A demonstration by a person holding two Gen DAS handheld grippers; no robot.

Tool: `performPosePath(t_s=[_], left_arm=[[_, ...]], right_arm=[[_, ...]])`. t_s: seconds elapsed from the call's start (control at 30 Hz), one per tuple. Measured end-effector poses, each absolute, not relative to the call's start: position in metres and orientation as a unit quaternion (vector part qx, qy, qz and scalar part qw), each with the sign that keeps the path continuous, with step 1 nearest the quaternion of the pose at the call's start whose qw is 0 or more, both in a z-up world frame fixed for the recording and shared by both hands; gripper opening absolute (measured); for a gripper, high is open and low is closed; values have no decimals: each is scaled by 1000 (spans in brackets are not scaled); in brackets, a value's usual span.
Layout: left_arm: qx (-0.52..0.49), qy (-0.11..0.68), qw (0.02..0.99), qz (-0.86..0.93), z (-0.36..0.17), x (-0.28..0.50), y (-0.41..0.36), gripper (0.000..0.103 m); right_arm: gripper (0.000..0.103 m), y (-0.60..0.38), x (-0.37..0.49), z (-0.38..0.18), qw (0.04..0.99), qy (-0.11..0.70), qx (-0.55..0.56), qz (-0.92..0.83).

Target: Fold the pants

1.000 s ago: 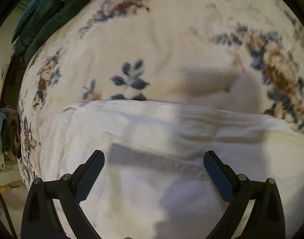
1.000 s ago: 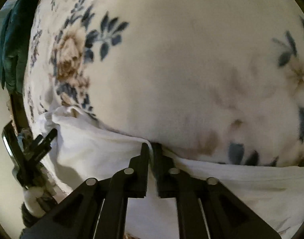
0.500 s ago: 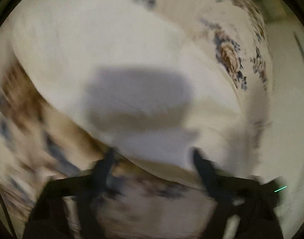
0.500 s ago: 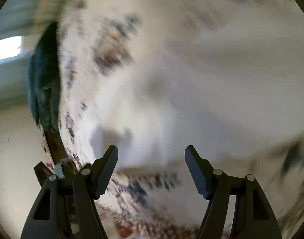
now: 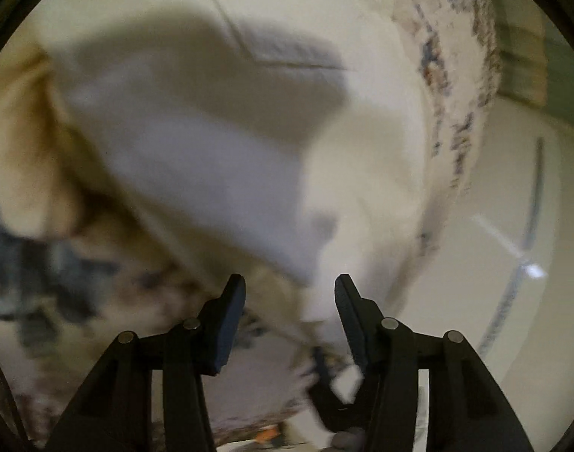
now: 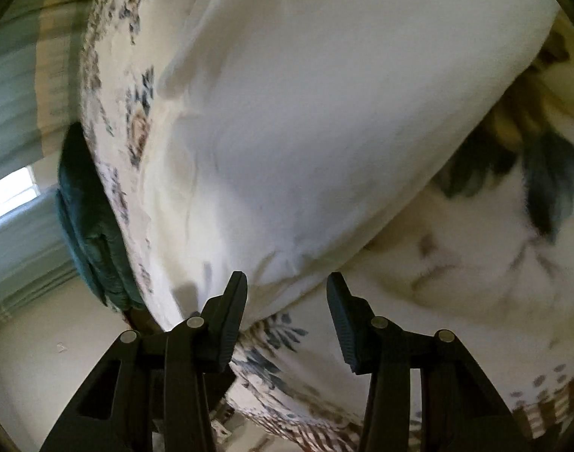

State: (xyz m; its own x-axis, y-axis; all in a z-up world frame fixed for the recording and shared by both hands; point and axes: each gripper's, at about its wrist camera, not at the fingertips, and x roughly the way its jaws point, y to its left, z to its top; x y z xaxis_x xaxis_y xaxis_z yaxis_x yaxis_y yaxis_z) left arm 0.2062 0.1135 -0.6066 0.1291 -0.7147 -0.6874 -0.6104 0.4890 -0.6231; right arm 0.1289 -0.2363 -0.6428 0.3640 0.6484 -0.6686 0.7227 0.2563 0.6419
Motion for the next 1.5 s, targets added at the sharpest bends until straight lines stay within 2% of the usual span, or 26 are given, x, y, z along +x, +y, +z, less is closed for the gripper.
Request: performPosePath(t_s=[0.03,0.1,0.23,0.27,0.3,0.33,0.4,0.6,0.77,0.83,0.87,0.93,0.97,1.0,1.07,1.1,1.17,1.37,1.43,1.5], left_arm=[[-511,651,558,-52,-608,208,113,50],[-533,634,556,-65,-611,214,113,60],[-522,633,571,-38,-618,224,116,57],[-515,630,580,-26,-616,225,119,42],[-503,628,594,-19,-610,226,119,20],[-491,627,605,-16,-605,227,121,13],[-468,622,628,-10,-594,223,124,8],[-418,649,635,14,-600,203,129,8],[-439,659,610,20,-618,203,141,12],[-435,669,603,8,-607,203,142,20],[-433,671,602,-1,-598,198,144,28],[-415,679,606,-11,-574,177,152,39],[-406,679,612,-11,-563,170,156,42],[-387,677,626,-5,-550,162,165,43],[-359,663,656,9,-531,161,186,43],[-345,649,678,15,-524,164,200,49],[-323,619,715,38,-518,174,234,50],[-380,557,736,66,-523,250,332,51],[-355,561,745,60,-520,271,345,52],[-316,575,754,32,-520,292,352,59]], right_arm=[[49,-238,128,-645,552,551,625,-31],[49,-247,128,-650,544,536,644,-33],[48,-251,129,-655,546,519,656,-44],[38,-251,129,-654,549,509,662,-50],[10,-253,127,-651,554,507,658,-58],[8,-254,125,-649,559,506,654,-69],[8,-252,123,-640,565,497,655,-68],[7,-248,114,-623,590,530,605,-67],[8,-247,106,-648,563,557,606,-79],[11,-249,111,-655,549,566,610,-77],[16,-251,112,-657,545,573,608,-69],[47,-254,115,-652,546,590,593,-56],[79,-255,115,-647,554,595,580,-53],[83,-256,113,-638,563,598,568,-48],[83,-253,111,-627,567,610,552,-44],[83,-252,110,-624,566,611,551,-46],[83,-247,110,-619,568,605,554,-62],[83,-193,144,-608,589,577,556,-107],[83,-170,162,-604,599,582,540,-101],[83,-152,175,-600,606,585,529,-99]])
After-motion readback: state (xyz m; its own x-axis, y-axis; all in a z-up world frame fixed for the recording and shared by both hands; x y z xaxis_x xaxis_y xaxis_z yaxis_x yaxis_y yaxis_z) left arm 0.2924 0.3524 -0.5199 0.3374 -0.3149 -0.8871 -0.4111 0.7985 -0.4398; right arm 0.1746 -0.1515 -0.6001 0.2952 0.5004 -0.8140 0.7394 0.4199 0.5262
